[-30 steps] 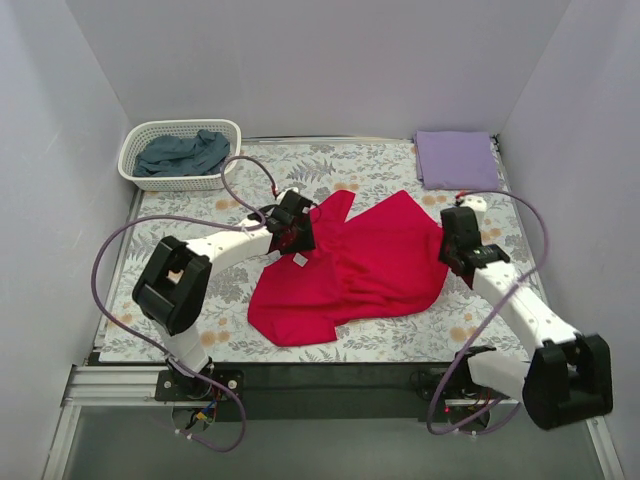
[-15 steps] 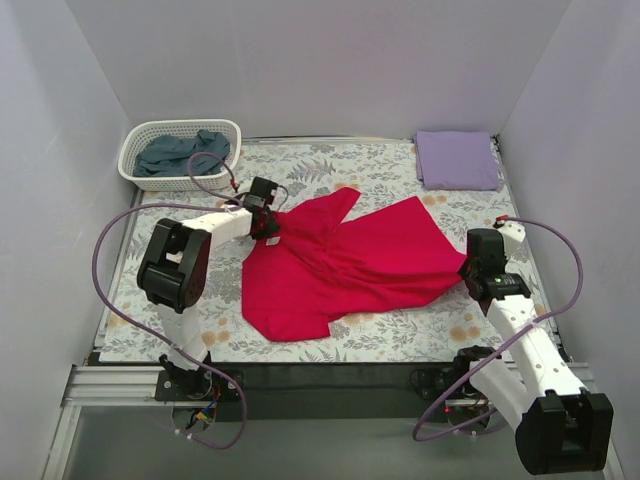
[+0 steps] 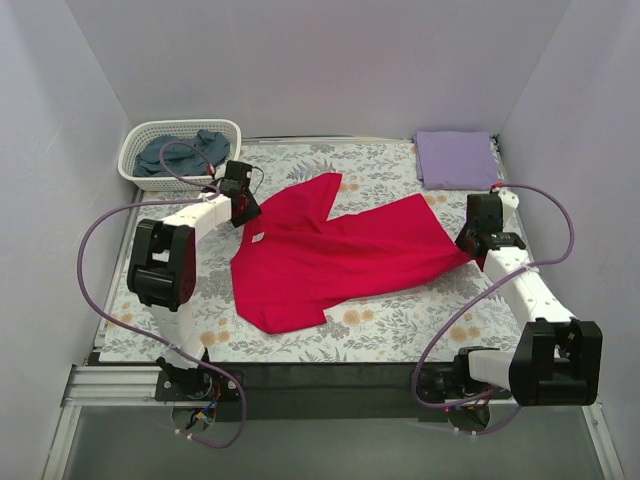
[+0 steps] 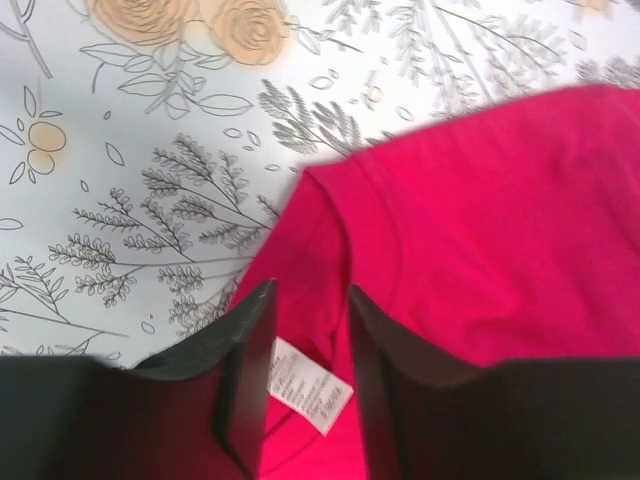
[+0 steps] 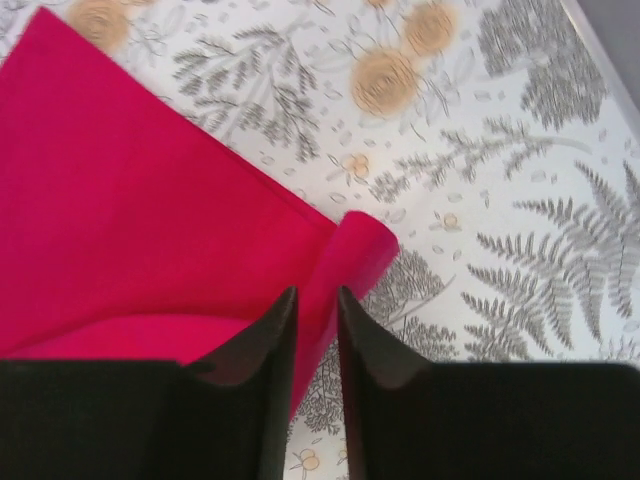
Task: Fold and stack the t-shirts
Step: Flatten the tshirt out
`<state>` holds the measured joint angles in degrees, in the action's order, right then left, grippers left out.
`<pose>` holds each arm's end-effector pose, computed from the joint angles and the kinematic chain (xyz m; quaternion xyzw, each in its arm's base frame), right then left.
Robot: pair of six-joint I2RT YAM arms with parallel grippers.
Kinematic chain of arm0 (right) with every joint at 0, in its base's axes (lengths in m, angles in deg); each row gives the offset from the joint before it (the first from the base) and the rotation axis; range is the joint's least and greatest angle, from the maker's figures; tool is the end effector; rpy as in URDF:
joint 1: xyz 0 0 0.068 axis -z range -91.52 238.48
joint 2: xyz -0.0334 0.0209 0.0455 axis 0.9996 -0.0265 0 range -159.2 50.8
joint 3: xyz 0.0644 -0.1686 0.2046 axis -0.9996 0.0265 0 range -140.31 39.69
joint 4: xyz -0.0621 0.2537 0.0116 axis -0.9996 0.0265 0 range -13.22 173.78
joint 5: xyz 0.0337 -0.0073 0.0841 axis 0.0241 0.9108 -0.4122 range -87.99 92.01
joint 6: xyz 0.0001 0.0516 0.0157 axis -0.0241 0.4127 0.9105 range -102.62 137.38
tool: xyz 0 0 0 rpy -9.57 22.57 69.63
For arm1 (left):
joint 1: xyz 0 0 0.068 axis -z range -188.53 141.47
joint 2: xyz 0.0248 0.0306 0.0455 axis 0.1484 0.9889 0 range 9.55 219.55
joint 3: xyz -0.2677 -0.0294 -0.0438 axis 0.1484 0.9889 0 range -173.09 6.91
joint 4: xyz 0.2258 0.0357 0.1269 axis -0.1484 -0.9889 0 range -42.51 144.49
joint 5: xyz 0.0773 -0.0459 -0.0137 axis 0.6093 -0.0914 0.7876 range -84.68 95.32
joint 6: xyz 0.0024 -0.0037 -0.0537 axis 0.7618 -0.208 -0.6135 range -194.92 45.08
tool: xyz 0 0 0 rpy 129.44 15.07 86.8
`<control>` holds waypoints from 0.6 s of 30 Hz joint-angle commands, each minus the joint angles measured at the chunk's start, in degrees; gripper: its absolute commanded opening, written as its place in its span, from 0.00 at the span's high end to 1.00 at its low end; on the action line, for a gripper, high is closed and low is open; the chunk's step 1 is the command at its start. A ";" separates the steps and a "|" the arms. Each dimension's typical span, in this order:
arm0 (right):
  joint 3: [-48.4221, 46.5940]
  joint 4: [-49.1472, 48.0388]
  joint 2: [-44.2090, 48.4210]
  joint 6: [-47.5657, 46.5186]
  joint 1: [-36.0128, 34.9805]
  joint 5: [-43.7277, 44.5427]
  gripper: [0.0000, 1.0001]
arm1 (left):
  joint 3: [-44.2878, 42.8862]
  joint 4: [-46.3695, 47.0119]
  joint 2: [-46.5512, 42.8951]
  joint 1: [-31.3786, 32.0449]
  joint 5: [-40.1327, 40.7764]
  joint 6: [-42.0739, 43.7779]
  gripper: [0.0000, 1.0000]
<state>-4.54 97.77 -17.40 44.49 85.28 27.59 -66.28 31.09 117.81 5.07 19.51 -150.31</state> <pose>0.2457 -0.0016 0.2389 0.2696 0.8637 -0.0998 0.4139 0.3854 -0.0843 0.1800 -0.5191 0.8023 -0.1041 0.2756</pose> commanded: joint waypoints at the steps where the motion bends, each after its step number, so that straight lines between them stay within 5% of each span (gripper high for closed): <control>1: -6.48 -3.06 -1.76 -4.34 0.21 -5.62 0.72 | -1.35 -0.25 -8.06 0.63 -3.90 2.79 0.61; 7: -2.19 -2.71 1.05 -6.98 0.13 -12.57 0.42 | 5.50 0.19 -23.78 9.14 -3.21 9.29 0.45; 10: 1.15 -2.71 3.42 -7.86 -0.14 -19.67 0.42 | 11.82 -0.33 -30.56 19.58 -2.59 12.29 0.32; 18: 9.22 -1.13 7.73 -8.49 -5.32 -27.61 0.43 | 27.04 -2.88 -39.19 34.54 -4.62 2.80 0.31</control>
<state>1.53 96.24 -11.52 36.42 81.00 4.03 -42.08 30.85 78.76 36.00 14.94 -144.50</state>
